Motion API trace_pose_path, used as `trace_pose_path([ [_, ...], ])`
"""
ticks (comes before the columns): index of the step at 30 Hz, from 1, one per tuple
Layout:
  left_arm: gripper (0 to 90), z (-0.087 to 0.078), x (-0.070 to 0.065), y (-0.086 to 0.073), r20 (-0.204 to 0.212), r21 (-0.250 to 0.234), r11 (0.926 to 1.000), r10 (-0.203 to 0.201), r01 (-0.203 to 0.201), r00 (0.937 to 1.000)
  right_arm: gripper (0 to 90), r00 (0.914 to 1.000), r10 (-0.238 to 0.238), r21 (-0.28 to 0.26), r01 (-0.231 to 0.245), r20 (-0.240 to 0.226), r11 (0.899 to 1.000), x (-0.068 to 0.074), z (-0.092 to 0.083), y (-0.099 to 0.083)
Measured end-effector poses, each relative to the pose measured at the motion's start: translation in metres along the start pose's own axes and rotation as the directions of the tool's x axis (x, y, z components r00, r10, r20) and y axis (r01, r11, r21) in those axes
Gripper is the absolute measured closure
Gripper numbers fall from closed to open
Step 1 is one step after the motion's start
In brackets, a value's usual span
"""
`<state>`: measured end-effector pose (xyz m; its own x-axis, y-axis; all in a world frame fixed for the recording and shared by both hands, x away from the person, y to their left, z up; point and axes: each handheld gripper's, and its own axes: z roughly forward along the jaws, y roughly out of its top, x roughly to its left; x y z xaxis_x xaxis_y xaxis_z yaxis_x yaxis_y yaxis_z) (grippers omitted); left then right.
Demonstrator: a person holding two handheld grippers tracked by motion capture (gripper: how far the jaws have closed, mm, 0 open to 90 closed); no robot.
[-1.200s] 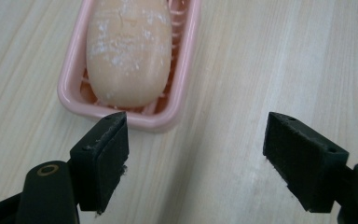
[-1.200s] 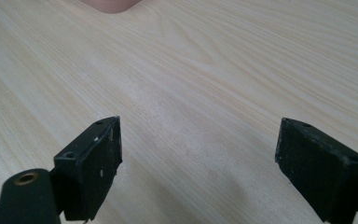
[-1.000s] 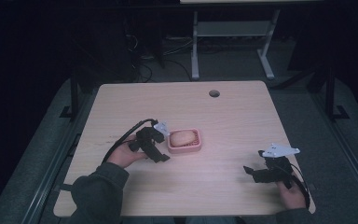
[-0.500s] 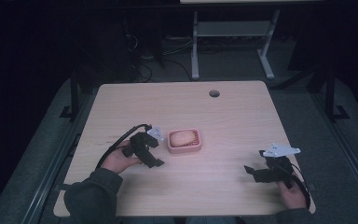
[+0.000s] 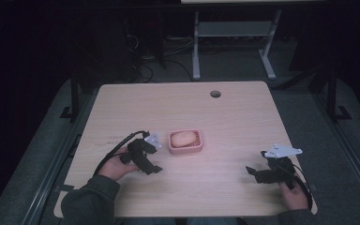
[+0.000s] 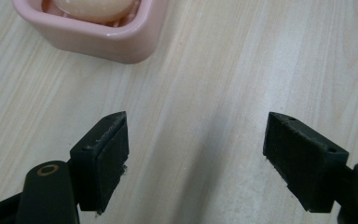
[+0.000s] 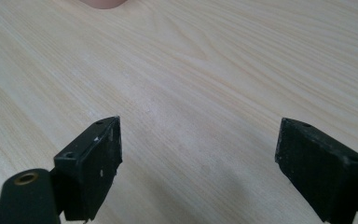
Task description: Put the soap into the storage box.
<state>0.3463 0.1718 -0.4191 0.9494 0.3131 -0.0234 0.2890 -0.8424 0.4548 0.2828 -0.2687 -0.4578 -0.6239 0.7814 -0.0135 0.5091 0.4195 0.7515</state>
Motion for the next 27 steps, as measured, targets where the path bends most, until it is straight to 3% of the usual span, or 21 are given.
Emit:
trace_pose_path([
  [10, 22.1, -0.004, -0.006, -0.013, -0.008, 0.002, 1.0000, 0.004, -0.004, 1.0000, 14.1, 1.0000, 0.003, 0.005, -0.003, 0.000, 1.000, 0.000, 0.000, 0.000],
  [27, 22.1, -0.011, -0.014, -0.041, -0.027, -0.021, 0.9991, -0.039, 0.038, 0.9989, 14.1, 1.0000, 0.003, 0.008, -0.004, 0.002, 1.000, 0.001, 0.000, -0.001],
])
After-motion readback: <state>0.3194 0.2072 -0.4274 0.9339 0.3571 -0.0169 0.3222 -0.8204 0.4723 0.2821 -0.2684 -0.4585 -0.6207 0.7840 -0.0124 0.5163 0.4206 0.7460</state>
